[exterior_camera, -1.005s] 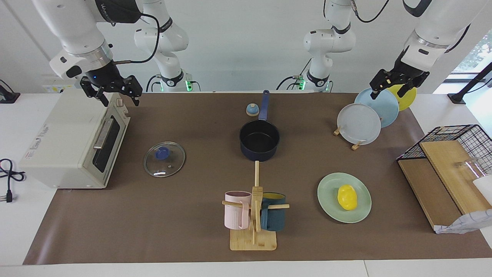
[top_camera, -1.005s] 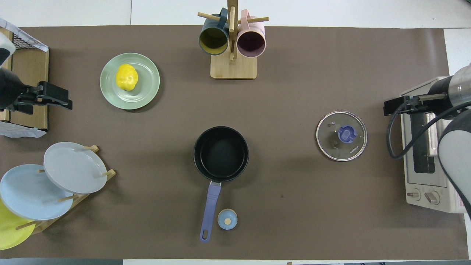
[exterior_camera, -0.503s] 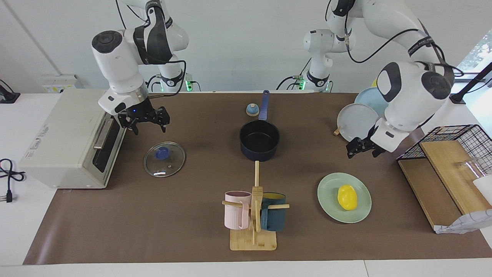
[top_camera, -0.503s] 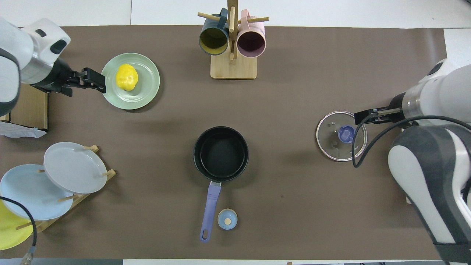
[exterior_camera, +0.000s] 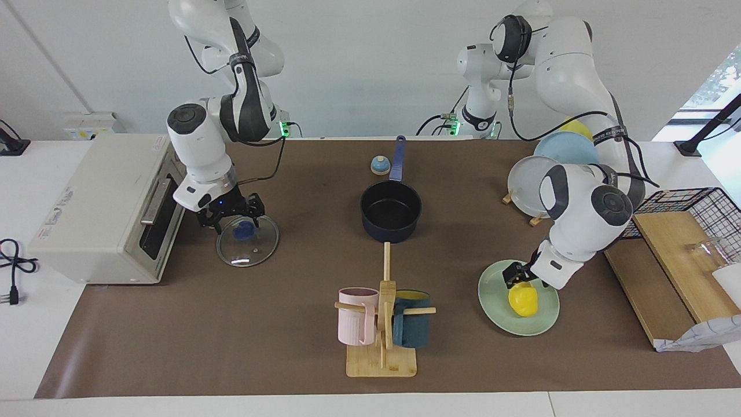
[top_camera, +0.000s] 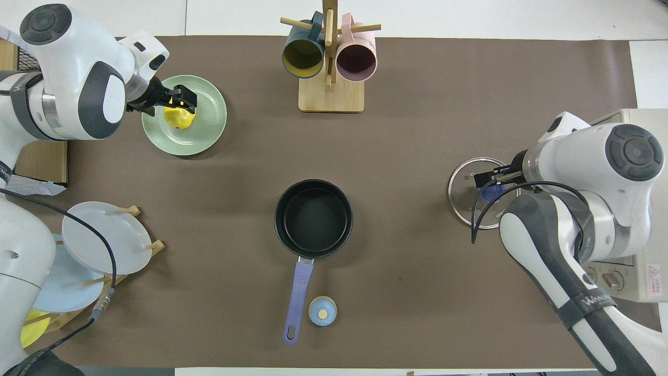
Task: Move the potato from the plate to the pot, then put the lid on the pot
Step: 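Grasp the potato with the left gripper while the right gripper grasps the lid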
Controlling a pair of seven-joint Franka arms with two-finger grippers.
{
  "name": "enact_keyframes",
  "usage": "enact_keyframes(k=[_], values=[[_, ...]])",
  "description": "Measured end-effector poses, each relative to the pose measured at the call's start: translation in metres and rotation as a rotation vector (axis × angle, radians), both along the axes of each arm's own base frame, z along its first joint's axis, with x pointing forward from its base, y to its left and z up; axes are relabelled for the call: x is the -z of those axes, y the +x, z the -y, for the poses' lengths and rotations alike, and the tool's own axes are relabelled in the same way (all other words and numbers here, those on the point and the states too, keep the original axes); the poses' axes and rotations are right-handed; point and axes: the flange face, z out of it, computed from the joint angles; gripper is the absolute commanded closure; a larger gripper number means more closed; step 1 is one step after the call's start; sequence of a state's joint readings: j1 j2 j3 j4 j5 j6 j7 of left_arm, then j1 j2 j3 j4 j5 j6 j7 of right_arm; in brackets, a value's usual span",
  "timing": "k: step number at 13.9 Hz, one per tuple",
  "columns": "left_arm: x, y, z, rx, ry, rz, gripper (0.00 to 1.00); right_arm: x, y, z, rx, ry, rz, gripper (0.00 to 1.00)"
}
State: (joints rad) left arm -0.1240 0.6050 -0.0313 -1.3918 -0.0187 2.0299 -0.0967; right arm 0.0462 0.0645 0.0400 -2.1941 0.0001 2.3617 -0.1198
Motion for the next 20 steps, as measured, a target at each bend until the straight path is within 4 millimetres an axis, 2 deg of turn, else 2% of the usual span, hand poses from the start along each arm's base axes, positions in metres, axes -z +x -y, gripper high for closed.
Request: enact_keyframes(k=[3, 8, 9, 10, 11, 13, 14, 16, 17, 18, 19, 20], values=[[0.006, 0.006, -0.002, -0.016, 0.0, 0.051, 0.0, 0.026, -0.008, 0.0, -0.001, 0.0, -0.007, 0.0], [0.023, 0.005, -0.006, -0.023, 0.005, 0.083, 0.0, 0.037, -0.015, 0.001, -0.027, -0.003, -0.02, 0.03], [0.023, 0.005, -0.006, -0.023, 0.005, 0.084, 0.06, 0.04, -0.015, 0.001, -0.035, -0.004, -0.02, 0.09], [0.024, 0.005, -0.006, -0.023, 0.006, 0.084, 0.19, 0.043, -0.016, 0.001, -0.038, -0.004, -0.023, 0.16], [0.026, 0.004, -0.005, -0.022, 0.006, 0.083, 0.42, 0.045, -0.016, 0.001, -0.04, -0.004, -0.025, 0.24], [0.033, 0.002, -0.003, -0.018, 0.007, 0.082, 1.0, 0.047, -0.016, 0.001, -0.041, -0.005, -0.027, 0.36], [0.036, 0.0, -0.003, -0.018, 0.007, 0.08, 1.0, 0.047, -0.016, 0.001, -0.042, -0.005, -0.027, 0.42], [0.031, 0.0, -0.004, -0.019, 0.008, 0.084, 1.0, 0.047, -0.016, 0.001, -0.042, -0.005, -0.027, 0.64], [0.027, -0.001, -0.005, -0.022, 0.009, 0.079, 1.0, 0.047, -0.016, 0.001, -0.042, -0.005, -0.027, 0.72], [0.014, -0.001, -0.005, -0.032, 0.007, 0.073, 1.0, 0.047, -0.016, 0.001, -0.042, -0.005, -0.027, 0.76], [-0.011, -0.004, -0.005, -0.051, -0.005, 0.065, 1.0, 0.047, -0.016, 0.001, -0.042, -0.005, -0.029, 0.76], [-0.047, -0.013, -0.004, -0.07, -0.028, 0.049, 1.0, 0.045, -0.015, 0.0, -0.044, -0.005, -0.041, 0.76]])
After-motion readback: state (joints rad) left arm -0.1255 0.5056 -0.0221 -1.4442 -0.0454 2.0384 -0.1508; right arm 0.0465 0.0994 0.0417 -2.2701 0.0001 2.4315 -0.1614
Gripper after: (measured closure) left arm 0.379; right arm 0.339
